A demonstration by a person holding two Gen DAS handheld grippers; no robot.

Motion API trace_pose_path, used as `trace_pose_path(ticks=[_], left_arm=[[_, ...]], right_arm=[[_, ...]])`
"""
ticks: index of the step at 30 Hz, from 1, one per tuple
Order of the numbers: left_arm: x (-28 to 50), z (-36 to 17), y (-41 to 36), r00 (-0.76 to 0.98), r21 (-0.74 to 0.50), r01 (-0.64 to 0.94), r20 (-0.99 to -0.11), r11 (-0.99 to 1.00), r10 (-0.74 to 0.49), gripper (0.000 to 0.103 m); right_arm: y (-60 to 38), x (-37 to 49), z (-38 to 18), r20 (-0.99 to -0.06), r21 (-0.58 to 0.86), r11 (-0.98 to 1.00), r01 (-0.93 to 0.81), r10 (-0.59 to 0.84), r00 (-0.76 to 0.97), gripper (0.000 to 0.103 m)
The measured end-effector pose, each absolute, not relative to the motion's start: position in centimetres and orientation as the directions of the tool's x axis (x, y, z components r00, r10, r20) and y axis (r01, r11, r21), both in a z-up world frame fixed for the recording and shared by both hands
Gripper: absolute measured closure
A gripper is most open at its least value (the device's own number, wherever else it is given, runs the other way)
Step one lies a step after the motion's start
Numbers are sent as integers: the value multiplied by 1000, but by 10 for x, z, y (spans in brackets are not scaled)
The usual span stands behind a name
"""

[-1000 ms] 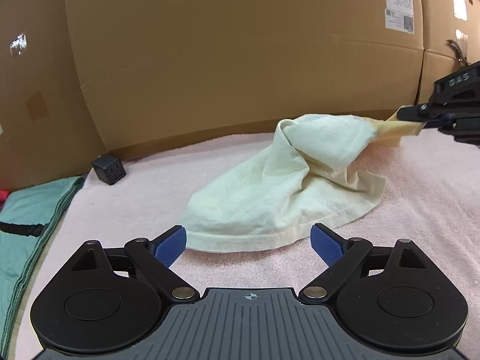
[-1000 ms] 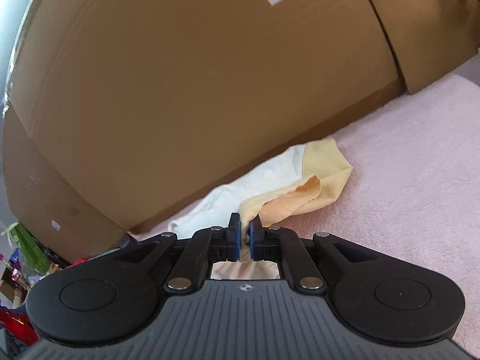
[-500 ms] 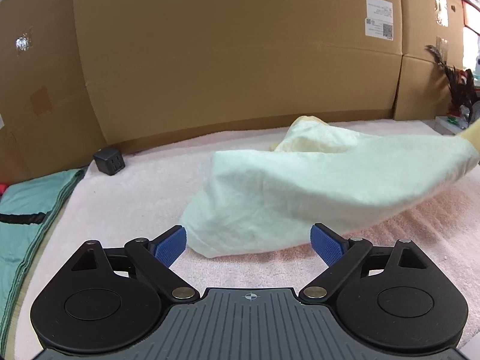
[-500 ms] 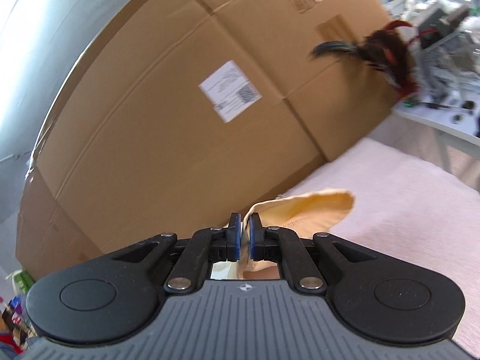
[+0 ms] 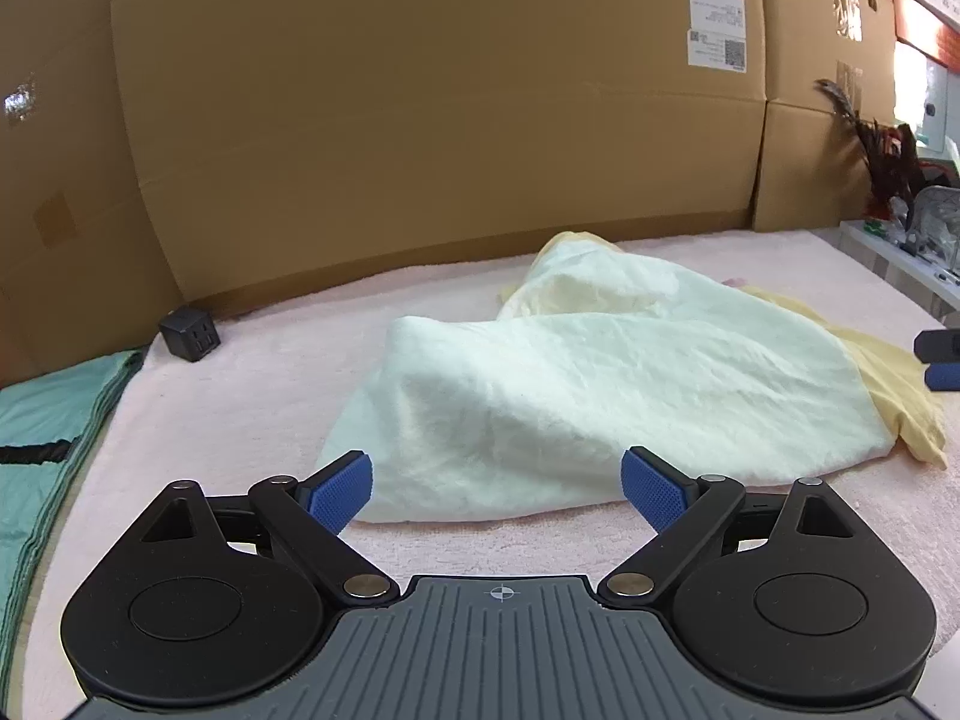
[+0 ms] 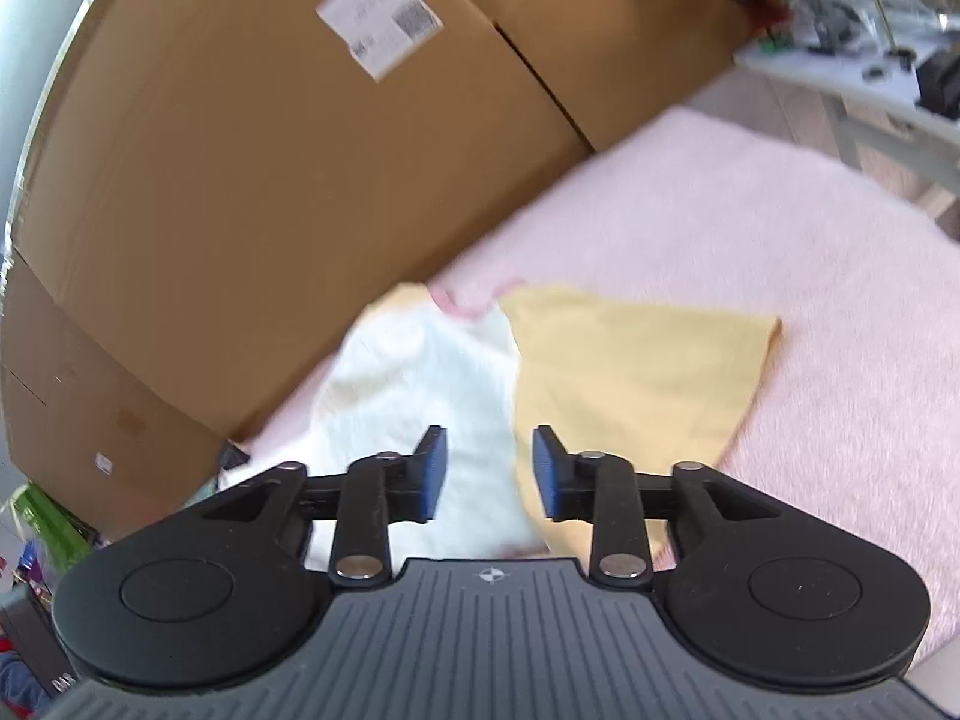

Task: Fold clothes

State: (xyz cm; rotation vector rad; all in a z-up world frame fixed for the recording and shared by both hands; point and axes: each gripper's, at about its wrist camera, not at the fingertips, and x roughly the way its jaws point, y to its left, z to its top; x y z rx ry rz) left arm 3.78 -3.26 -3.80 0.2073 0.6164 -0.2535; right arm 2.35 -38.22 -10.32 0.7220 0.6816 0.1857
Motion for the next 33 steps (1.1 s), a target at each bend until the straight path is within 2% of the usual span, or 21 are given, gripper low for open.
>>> trace_pose_path(ticks=[1, 3, 8, 12, 14, 15, 23, 28, 29, 30, 32, 33], left_arm=[[39, -38, -31, 786, 114, 292, -595, 949, -171, 7], [43, -40, -29, 785, 113, 281, -598, 953, -161, 7], [50, -42, -23, 780, 90, 259, -607, 962, -153, 7], [46, -41, -23, 779, 97, 265, -608, 959, -154, 7], [44, -40, -22, 782, 105, 264, -605, 959, -149, 7], [43, -40, -20, 784, 108, 262, -603, 959, -147, 7], [43, -36, 4, 794, 91, 213, -596, 973, -118, 7], [51, -40, 3, 778, 74, 214, -615, 974, -125, 7], [51, -41, 2, 776, 72, 221, -617, 973, -130, 7], [51, -42, 0, 775, 72, 228, -617, 971, -136, 7], [49, -43, -3, 775, 73, 238, -616, 969, -144, 7], [48, -44, -3, 775, 74, 242, -615, 967, -147, 7]], right_arm=[[-382, 21, -108, -519, 668, 740, 83, 382, 764, 51], [-382, 16, -116, -524, 690, 717, 98, 402, 751, 47], [-371, 12, -139, -552, 734, 666, 136, 467, 691, 47], [-362, 24, -143, -555, 701, 701, 130, 421, 717, 51], [-357, 37, -138, -542, 672, 733, 106, 390, 744, 74], [-357, 44, -132, -530, 655, 750, 94, 366, 765, 100], [-376, 43, -78, -433, 526, 848, 65, 202, 879, 99], [-400, 14, -75, -437, 500, 854, 147, 102, 893, 99], [-403, 16, -78, -469, 471, 864, 180, 72, 880, 99], [-407, 17, -80, -499, 440, 872, 212, 41, 865, 95], [-414, 19, -85, -556, 376, 885, 274, -21, 831, 77], [-413, 18, -87, -557, 378, 884, 276, -22, 830, 58]])
